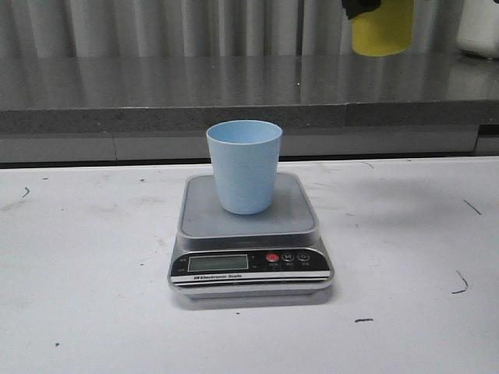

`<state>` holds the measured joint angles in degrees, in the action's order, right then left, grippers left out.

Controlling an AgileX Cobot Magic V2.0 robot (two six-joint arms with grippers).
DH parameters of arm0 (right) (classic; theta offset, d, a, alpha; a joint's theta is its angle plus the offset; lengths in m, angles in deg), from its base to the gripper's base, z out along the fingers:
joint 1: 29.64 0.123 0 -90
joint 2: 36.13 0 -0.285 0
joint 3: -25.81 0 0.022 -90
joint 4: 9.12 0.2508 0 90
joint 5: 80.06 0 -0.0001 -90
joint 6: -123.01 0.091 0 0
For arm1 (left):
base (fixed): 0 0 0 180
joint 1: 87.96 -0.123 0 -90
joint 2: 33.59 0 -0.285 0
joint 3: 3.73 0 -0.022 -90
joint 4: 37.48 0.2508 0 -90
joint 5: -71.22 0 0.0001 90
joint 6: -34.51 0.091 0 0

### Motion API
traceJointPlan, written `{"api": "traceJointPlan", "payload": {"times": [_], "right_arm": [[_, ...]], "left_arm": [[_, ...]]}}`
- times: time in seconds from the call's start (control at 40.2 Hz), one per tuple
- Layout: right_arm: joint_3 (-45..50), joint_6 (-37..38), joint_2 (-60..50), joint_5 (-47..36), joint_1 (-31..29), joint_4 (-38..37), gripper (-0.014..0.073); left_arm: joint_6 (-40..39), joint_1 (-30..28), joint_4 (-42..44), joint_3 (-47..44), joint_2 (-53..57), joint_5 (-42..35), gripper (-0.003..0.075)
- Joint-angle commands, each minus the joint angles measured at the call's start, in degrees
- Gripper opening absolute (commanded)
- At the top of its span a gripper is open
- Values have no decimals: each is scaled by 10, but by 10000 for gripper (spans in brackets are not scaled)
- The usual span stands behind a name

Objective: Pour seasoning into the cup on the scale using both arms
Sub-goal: 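Turn the bottle upright and lower it back to the table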

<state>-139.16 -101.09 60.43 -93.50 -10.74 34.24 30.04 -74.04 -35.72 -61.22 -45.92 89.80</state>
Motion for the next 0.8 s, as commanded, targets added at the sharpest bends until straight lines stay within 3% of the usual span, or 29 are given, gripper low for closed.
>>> {"api": "traceJointPlan", "payload": {"times": [0.0, 0.348, 0.597, 0.771], "right_arm": [[-7, 24, -55, -4, 0, 10, 118], [143, 111, -142, -38, 0, 17, 118], [190, 113, -146, -36, 13, -22, 118], [205, 115, -131, -80, 15, -30, 118]], "left_arm": [[-5, -1, -5, 14, -7, -46, -20], [-5, -1, -5, 14, -7, -46, -20], [-5, -1, -5, 14, -7, -46, -20], [-5, -1, -5, 14, -7, -46, -20]]}}
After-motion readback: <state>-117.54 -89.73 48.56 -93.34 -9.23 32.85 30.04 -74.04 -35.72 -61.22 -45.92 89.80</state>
